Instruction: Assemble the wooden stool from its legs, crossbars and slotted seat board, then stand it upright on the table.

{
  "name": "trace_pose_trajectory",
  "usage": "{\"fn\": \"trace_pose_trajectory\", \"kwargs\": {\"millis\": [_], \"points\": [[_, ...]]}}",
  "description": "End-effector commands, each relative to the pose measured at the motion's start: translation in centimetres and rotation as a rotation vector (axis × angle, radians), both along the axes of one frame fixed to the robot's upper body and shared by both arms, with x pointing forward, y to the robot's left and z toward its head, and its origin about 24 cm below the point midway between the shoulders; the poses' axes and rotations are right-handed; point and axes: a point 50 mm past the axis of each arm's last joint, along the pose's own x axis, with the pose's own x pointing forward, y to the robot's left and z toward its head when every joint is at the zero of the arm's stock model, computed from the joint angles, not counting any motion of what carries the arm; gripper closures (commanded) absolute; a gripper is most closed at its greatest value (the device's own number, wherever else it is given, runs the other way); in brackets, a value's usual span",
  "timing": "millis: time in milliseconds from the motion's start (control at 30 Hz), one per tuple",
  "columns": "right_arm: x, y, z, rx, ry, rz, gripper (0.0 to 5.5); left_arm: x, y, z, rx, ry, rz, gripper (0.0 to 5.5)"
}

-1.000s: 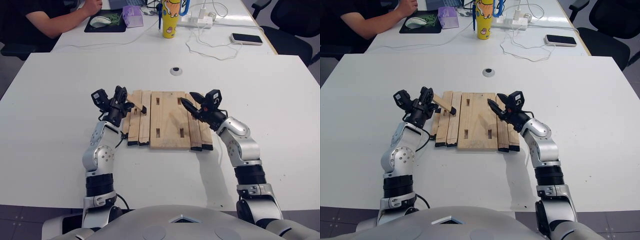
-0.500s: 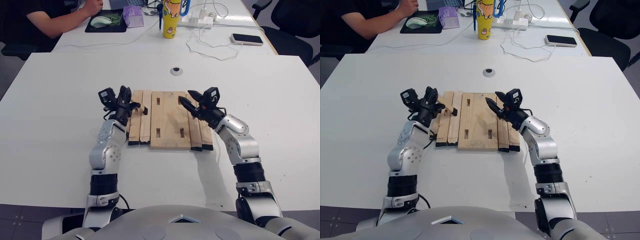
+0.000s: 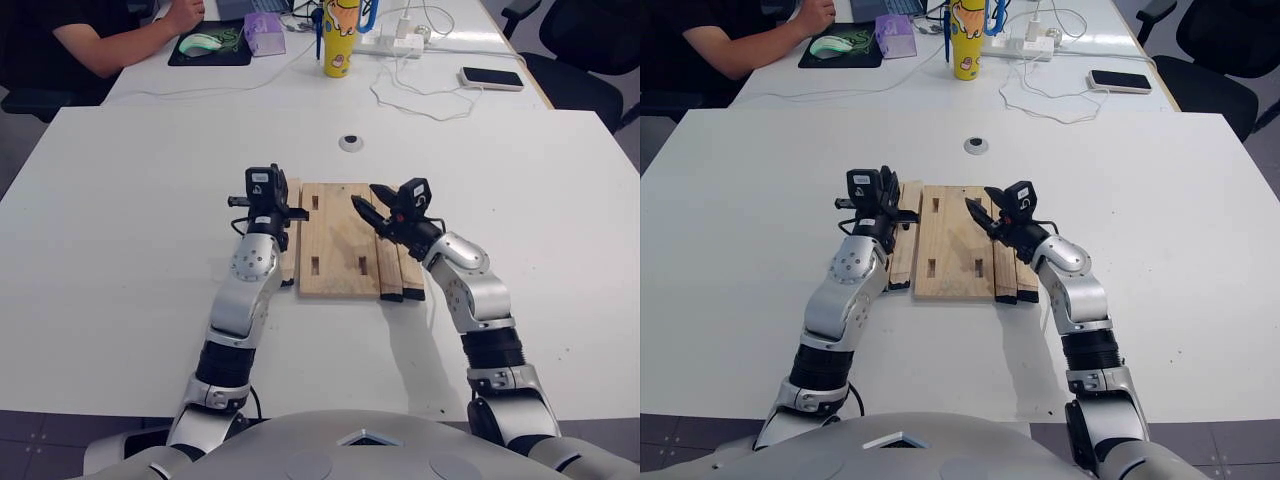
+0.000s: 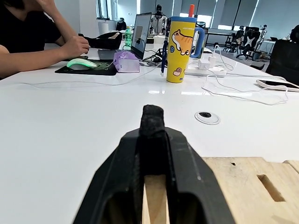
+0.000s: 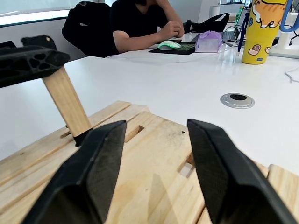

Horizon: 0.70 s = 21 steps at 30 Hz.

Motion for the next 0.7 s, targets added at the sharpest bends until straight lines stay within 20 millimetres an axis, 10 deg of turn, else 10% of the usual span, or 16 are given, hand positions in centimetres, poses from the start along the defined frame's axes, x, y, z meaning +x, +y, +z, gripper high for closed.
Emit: {"fn": "trace_pose_trajectory", "kwargs": {"millis": [33,367,700], "points": [[-0.5,0.3,-0.3,-0.014,0.010,-0.016,3.09,-1.7,1.1,-4.8,0.132,0.196,-0.015,5.06],[-0.3,-0.1,-0.5,-0.035,0.011,-0.047,3.09,-2.2,2.5,-5.7,0.161,0.157,-0.067,5.06],[-0.3,0.2,-0.7,-0.038,0.014,-0.050,3.09,-1.4,1.6,-0.9,0.085,-0.140,-0.154,4.21]]}}
